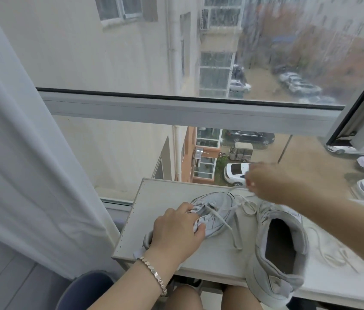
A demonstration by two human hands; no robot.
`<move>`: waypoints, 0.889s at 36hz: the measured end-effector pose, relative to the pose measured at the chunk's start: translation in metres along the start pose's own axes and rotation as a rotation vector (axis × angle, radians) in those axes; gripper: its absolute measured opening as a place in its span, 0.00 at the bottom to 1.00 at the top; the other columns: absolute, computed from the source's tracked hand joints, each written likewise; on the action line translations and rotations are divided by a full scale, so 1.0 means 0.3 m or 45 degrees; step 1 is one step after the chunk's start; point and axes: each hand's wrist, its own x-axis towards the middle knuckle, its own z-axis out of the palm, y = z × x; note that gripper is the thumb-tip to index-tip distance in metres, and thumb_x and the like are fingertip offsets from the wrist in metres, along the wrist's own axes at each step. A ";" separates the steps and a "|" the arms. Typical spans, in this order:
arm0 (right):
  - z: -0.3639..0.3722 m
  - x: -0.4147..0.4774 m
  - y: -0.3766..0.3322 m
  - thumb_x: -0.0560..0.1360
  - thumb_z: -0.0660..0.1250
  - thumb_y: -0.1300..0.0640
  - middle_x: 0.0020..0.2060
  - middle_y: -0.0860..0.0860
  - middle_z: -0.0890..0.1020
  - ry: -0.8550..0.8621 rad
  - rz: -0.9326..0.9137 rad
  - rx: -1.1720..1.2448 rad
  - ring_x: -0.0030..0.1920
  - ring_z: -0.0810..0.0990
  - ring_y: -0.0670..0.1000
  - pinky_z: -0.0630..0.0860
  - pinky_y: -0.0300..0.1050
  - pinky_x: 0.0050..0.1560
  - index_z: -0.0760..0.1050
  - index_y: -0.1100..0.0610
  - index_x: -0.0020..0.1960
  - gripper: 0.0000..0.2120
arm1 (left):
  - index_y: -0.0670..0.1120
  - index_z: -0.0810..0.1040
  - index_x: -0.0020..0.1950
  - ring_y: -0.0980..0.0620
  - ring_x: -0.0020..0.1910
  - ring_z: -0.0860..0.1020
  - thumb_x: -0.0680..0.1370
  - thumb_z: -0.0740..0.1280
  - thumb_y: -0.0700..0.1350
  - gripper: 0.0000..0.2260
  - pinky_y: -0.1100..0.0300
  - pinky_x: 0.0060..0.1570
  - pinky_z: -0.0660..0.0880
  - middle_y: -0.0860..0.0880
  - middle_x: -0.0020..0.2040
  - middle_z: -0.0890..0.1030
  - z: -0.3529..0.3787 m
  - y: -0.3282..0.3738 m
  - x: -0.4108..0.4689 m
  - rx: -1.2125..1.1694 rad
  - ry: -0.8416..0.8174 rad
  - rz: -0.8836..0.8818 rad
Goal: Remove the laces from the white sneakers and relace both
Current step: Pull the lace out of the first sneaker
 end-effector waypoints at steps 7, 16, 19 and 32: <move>0.044 0.015 -0.166 0.76 0.66 0.54 0.55 0.47 0.74 -0.043 -0.422 0.251 0.55 0.72 0.48 0.66 0.39 0.46 0.71 0.50 0.61 0.15 | 0.55 0.77 0.60 0.51 0.57 0.72 0.78 0.55 0.59 0.17 0.61 0.44 0.65 0.61 0.68 0.67 -0.004 0.001 -0.005 -0.003 0.015 -0.003; 0.027 0.020 -0.155 0.78 0.62 0.51 0.45 0.48 0.72 -0.032 -0.515 0.127 0.45 0.69 0.48 0.64 0.42 0.41 0.76 0.55 0.52 0.09 | 0.57 0.76 0.61 0.51 0.57 0.72 0.78 0.55 0.60 0.18 0.61 0.47 0.68 0.62 0.68 0.67 -0.006 0.006 -0.006 -0.025 0.024 -0.011; 0.015 -0.004 -0.141 0.77 0.62 0.51 0.45 0.46 0.76 -0.005 -0.490 0.156 0.49 0.73 0.48 0.68 0.43 0.41 0.78 0.54 0.49 0.10 | 0.58 0.76 0.62 0.51 0.57 0.72 0.78 0.54 0.60 0.18 0.61 0.48 0.69 0.63 0.68 0.66 -0.007 0.006 -0.006 -0.030 0.025 -0.014; -0.110 -0.083 0.087 0.73 0.67 0.52 0.38 0.50 0.81 -0.324 0.083 0.094 0.35 0.75 0.47 0.75 0.40 0.38 0.81 0.60 0.48 0.12 | 0.56 0.75 0.61 0.51 0.57 0.72 0.78 0.54 0.59 0.17 0.60 0.45 0.66 0.62 0.68 0.66 0.001 0.003 0.000 0.027 0.000 -0.032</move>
